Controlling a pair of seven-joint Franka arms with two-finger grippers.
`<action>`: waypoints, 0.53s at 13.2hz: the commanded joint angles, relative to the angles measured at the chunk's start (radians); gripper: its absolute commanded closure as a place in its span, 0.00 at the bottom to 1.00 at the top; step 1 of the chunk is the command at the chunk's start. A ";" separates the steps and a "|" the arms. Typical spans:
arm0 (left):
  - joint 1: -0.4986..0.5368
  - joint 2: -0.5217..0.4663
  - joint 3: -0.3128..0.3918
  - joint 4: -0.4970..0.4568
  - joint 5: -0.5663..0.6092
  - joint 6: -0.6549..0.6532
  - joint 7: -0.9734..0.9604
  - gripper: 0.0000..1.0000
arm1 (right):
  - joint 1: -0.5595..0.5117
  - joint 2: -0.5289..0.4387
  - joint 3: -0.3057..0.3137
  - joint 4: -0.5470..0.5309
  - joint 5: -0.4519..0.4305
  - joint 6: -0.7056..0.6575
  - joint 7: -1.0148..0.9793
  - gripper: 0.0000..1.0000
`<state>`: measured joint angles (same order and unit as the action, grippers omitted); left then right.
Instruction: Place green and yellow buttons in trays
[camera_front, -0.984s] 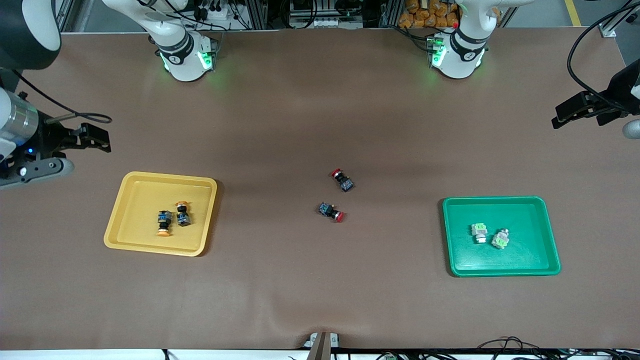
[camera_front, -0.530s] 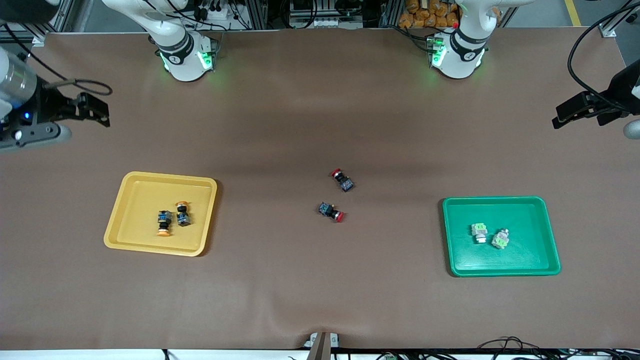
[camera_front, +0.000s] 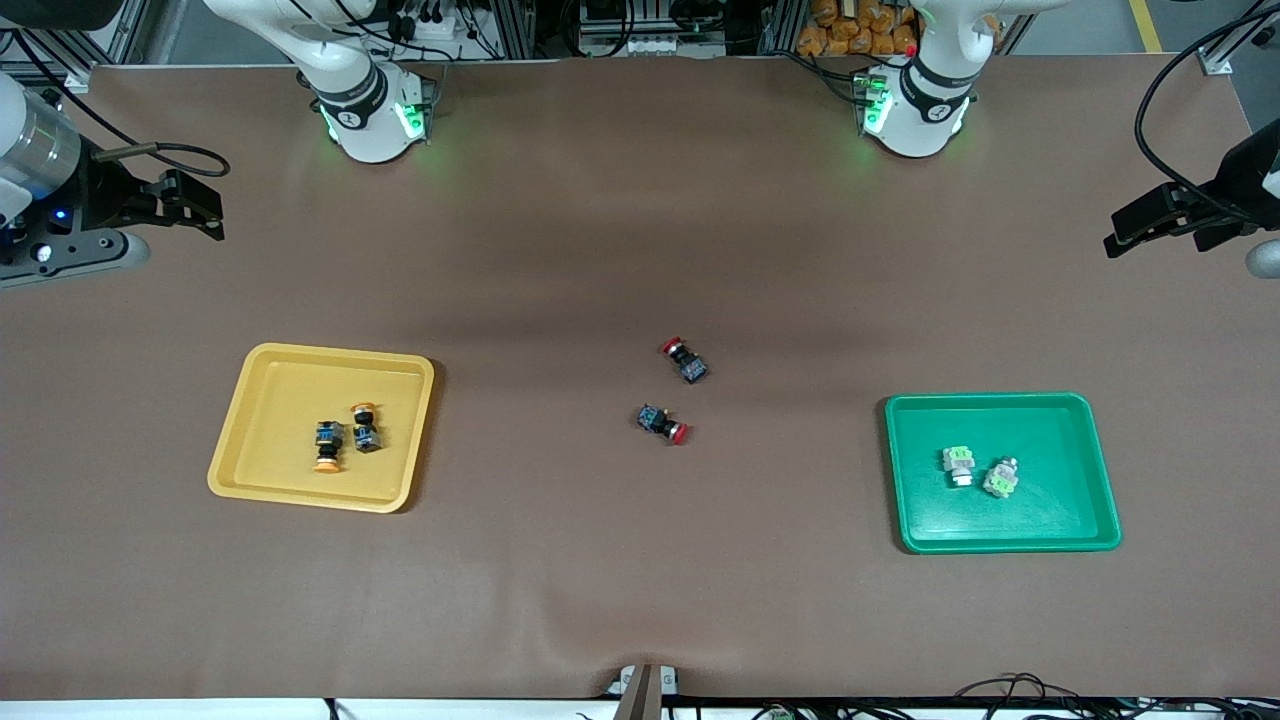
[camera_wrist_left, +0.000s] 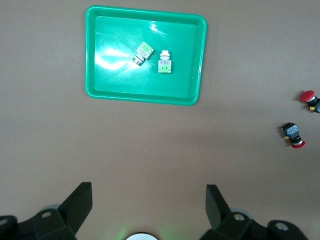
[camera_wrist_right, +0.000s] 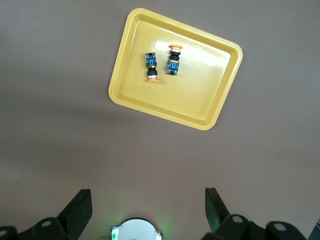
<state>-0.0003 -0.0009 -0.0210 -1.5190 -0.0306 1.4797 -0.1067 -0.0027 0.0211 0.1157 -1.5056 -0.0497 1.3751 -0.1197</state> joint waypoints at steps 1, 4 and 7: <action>0.000 0.002 -0.005 0.008 0.015 -0.001 -0.002 0.00 | -0.005 -0.029 -0.004 -0.031 0.021 0.010 0.017 0.00; -0.001 0.002 -0.007 0.008 0.017 -0.002 -0.002 0.00 | -0.013 -0.029 -0.008 -0.030 0.036 0.009 0.017 0.00; -0.001 0.002 -0.007 0.008 0.017 -0.001 -0.002 0.00 | -0.081 -0.029 -0.004 -0.030 0.051 0.004 0.014 0.00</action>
<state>-0.0009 -0.0008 -0.0213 -1.5190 -0.0306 1.4797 -0.1067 -0.0282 0.0211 0.1038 -1.5086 -0.0356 1.3754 -0.1112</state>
